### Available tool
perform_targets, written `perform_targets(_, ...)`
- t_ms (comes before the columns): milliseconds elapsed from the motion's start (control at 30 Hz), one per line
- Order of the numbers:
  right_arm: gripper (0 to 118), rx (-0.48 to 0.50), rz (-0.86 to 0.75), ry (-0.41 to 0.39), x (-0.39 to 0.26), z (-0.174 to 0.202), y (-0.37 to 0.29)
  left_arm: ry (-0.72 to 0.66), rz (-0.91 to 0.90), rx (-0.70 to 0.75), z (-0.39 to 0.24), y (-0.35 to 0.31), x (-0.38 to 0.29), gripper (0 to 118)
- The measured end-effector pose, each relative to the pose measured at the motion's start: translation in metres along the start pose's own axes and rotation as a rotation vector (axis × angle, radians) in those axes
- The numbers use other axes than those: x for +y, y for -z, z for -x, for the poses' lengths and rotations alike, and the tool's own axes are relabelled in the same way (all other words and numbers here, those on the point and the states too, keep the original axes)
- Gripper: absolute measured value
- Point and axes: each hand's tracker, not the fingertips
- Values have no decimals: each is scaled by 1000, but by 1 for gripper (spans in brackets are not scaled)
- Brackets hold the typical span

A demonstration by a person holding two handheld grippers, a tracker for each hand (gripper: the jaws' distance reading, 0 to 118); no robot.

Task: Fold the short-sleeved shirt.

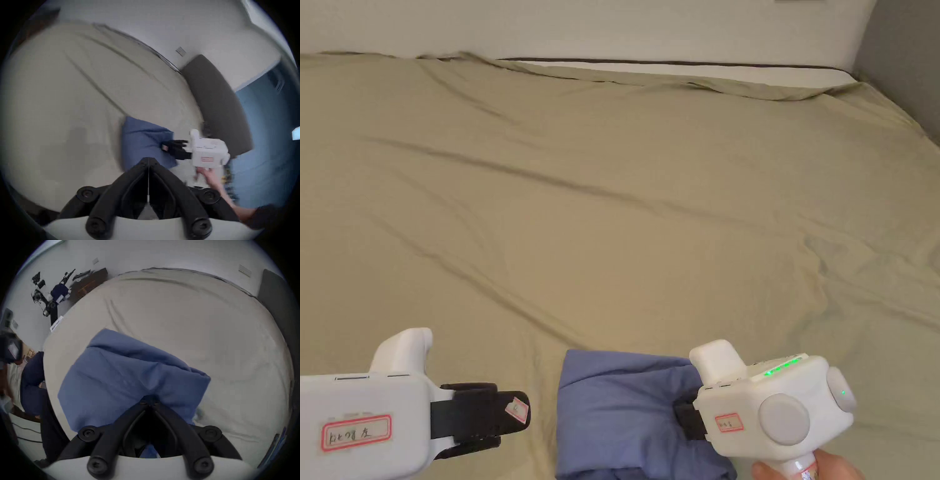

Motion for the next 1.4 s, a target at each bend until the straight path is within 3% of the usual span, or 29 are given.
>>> perform_targets(33, 2, 7, 5, -8, 0, -3, 2, -76, 41, -99, 14, 14, 6, 44)
perform_targets(67, 2, 16, 9, -12, -1, -6, 4, -152, 68, -165, 26, 29, 11, 88)
perform_targets(100, 2, 35, 8, -9, -1, -9, 2, -172, 95, -176, 38, 46, 14, 104)
perform_targets(133, 2, 53, 6, 5, -1, -12, 2, -161, 105, -204, 45, 60, 15, 104)
perform_targets(300, 2, 113, 1, 52, -3, -26, 6, -226, 194, -39, 84, 129, 23, 106)
perform_targets(333, 2, 120, 1, 56, -3, -28, 7, -236, 207, -63, 83, 139, 21, 106)
perform_targets(433, 2, 143, -1, 64, -1, -23, 4, -299, 190, -388, 74, 153, 33, 106)
perform_targets(533, 2, 164, 0, 67, 0, -26, 2, -176, 290, -263, 69, 196, 33, 106)
perform_targets(600, 2, 168, -3, 71, 0, -27, 3, -198, 243, -381, 70, 186, 37, 104)
perform_targets(633, 2, 177, -5, 75, 0, -28, 0, -198, 246, -360, 73, 182, 37, 93)
perform_targets(667, 2, 179, -5, 77, 0, -29, 0, -189, 228, -309, 79, 176, 36, 55)
perform_targets(700, 2, 178, -5, 78, 0, -28, 0, -195, 224, -301, 86, 176, 35, 33)
perform_targets(833, 2, 176, -31, 68, 3, -18, -6, -337, 227, -389, 106, 177, 29, 33)
perform_targets(1000, 2, 185, -81, 50, 15, 8, -27, -320, 242, -455, 120, 146, 41, 33)
perform_targets(1067, 2, 189, -109, 38, 23, 20, -34, -259, 235, -396, 137, 107, 52, 33)
perform_targets(1167, 2, 200, -144, 14, 36, 42, -39, -184, 198, -198, 181, 29, 78, 33)
perform_targets(1400, 2, 284, -165, -16, 63, 103, -26, -173, 73, 319, 262, -156, 130, 33)
